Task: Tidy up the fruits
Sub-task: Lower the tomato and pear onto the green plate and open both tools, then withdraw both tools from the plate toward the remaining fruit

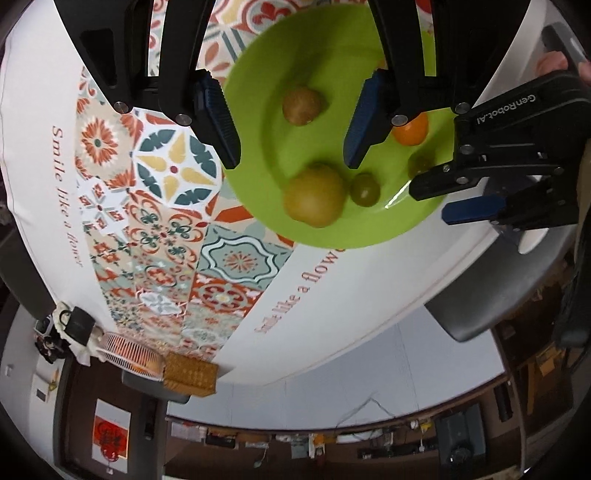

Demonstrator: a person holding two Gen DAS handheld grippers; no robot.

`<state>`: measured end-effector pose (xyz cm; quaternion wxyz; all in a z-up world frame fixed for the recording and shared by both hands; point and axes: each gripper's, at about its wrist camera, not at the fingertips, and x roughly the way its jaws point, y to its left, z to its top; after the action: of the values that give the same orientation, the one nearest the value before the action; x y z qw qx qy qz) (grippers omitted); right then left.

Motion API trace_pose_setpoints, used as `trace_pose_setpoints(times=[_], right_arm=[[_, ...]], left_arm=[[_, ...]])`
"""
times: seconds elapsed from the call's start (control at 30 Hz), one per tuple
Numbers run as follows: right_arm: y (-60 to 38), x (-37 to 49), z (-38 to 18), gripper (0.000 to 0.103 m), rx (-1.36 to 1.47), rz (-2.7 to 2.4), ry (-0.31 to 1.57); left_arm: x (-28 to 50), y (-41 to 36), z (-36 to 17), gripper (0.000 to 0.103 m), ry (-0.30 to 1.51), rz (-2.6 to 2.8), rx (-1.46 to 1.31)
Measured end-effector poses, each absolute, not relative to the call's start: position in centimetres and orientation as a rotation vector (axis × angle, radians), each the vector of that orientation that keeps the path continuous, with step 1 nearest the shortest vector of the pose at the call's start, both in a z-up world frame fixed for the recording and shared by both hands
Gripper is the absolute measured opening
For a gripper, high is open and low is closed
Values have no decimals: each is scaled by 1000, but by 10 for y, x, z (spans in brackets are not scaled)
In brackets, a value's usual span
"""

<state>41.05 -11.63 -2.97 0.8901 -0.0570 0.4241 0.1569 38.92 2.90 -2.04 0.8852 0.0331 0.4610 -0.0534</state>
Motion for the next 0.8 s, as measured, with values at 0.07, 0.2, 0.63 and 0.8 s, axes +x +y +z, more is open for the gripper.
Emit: trace_pose_setpoints(times=[0.07,0.2,0.63,0.8], right_arm=[[-121,401,-21,59,-115,317,857],[-130,376,-2,59,-90,320,806],[-161,285,49,73,-50,293,619],[-171,255,53,76,-56,271,582]], left_arm=[[377,29,-11,49,934,-94,73],[352,26,8,55,890,-91,64],[253,7,61,78,708,-103,83],[226,-1,67,82,692,-110,81]])
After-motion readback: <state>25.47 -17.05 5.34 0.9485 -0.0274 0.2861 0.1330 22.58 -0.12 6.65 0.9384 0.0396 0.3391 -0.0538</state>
